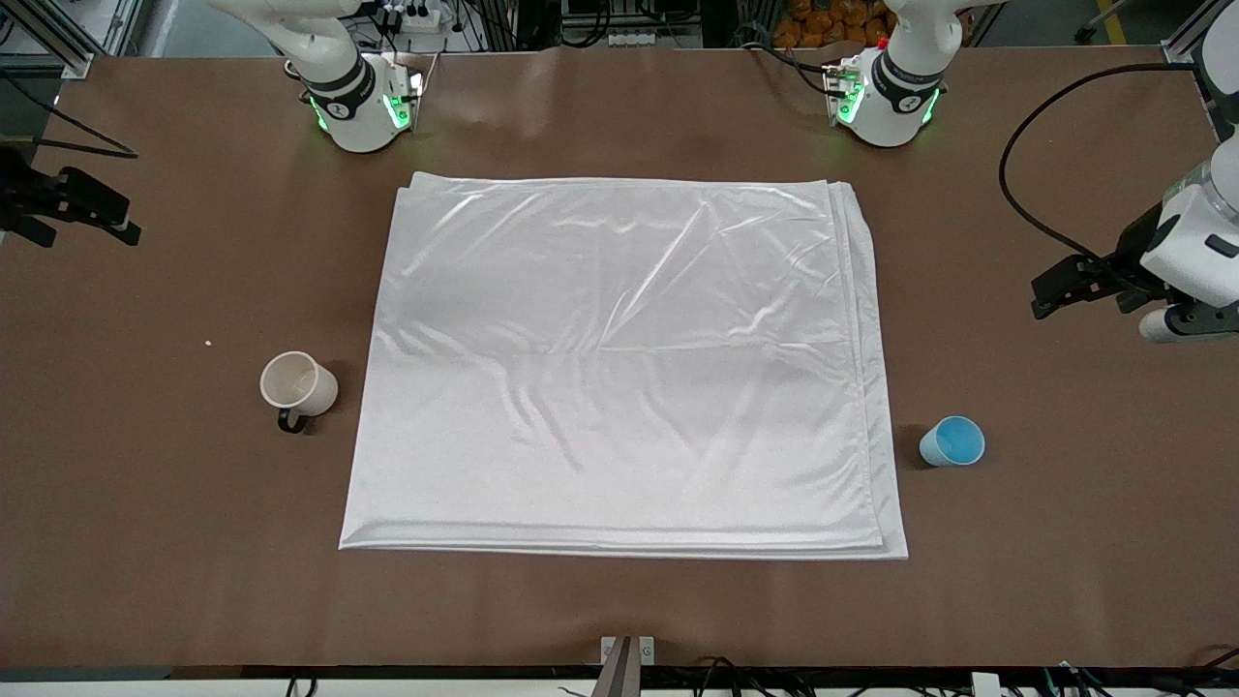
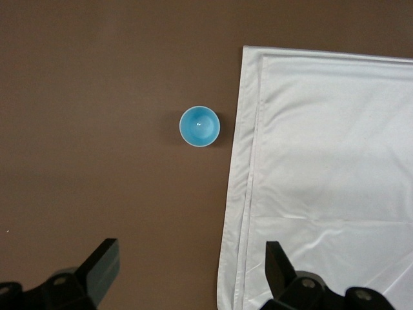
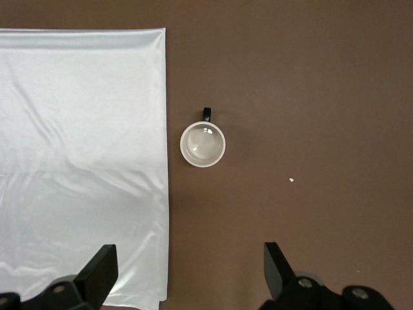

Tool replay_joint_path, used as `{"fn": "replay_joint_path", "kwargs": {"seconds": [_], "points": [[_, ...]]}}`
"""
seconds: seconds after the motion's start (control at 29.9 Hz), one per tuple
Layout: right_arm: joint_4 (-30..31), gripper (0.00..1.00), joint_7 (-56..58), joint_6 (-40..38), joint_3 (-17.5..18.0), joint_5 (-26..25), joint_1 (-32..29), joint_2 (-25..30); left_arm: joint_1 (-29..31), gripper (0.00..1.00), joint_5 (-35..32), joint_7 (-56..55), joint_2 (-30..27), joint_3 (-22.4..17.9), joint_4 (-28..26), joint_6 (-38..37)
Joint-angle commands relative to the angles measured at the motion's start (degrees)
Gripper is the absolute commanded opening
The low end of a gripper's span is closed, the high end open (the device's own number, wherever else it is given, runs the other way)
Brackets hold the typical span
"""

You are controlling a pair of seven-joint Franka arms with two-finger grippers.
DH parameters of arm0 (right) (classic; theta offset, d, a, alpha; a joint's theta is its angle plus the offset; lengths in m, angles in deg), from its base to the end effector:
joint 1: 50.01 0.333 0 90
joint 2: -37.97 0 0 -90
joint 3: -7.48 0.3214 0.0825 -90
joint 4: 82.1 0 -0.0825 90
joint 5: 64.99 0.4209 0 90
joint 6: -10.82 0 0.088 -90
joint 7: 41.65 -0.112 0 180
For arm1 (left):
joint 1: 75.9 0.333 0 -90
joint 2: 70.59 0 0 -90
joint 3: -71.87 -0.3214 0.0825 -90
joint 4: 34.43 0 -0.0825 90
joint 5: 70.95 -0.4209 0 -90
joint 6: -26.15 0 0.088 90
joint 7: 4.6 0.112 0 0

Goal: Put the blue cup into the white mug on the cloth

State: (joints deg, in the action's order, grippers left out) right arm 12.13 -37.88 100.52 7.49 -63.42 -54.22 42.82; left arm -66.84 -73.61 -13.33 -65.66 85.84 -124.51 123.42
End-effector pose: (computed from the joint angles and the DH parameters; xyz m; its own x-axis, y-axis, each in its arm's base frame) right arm 0.5623 -0.0382 0.6358 0.9999 -0.0074 0.0074 -0.0072 -0.9996 -0.0270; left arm 0.6266 -0.0434 0.5847 0.9970 0.0625 0.0453 0.0634 -0.9978 -0.0188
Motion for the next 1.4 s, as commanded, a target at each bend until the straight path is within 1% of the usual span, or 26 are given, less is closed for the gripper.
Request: {"fn": "replay_joint_path", "kwargs": {"seconds": [0.0,0.43,0.6,0.73,0.9,1.17,1.37], "points": [[-0.89,1.0,1.5,-0.85,0.34,0.19,-2.02,-0.09,0.44,1.0,0.38,1.61,-0.45,0.09,0.43,-0.77],[-0.72,1.0,1.42,-0.59,0.43,0.28,-2.03,-0.36,0.96,1.0,0.38,1.88,-0.28,0.01,0.35,-0.77],[-0.8,1.0,1.42,-0.32,0.52,0.1,-1.94,-1.67,1.4,1.0,0.38,1.88,-0.01,0.01,0.35,-0.77],[-0.98,1.0,1.42,1.69,0.52,0.19,-2.29,-4.66,1.49,1.0,0.38,1.88,1.65,0.01,0.26,-0.68],[-1.07,1.0,0.89,3.1,0.52,0.63,-1.85,-8.44,2.01,1.0,0.2,1.79,5.6,0.01,0.08,0.54],[-1.24,1.0,-2.09,8.02,0.69,0.54,0.17,-15.47,3.95,1.0,-0.59,1.79,11.58,0.01,-0.36,6.87],[-2.29,1.0,-6.75,9.26,0.69,0.54,2.1,-21.09,3.86,1.0,-4.81,1.79,16.32,0.09,-0.36,11.88]]}}
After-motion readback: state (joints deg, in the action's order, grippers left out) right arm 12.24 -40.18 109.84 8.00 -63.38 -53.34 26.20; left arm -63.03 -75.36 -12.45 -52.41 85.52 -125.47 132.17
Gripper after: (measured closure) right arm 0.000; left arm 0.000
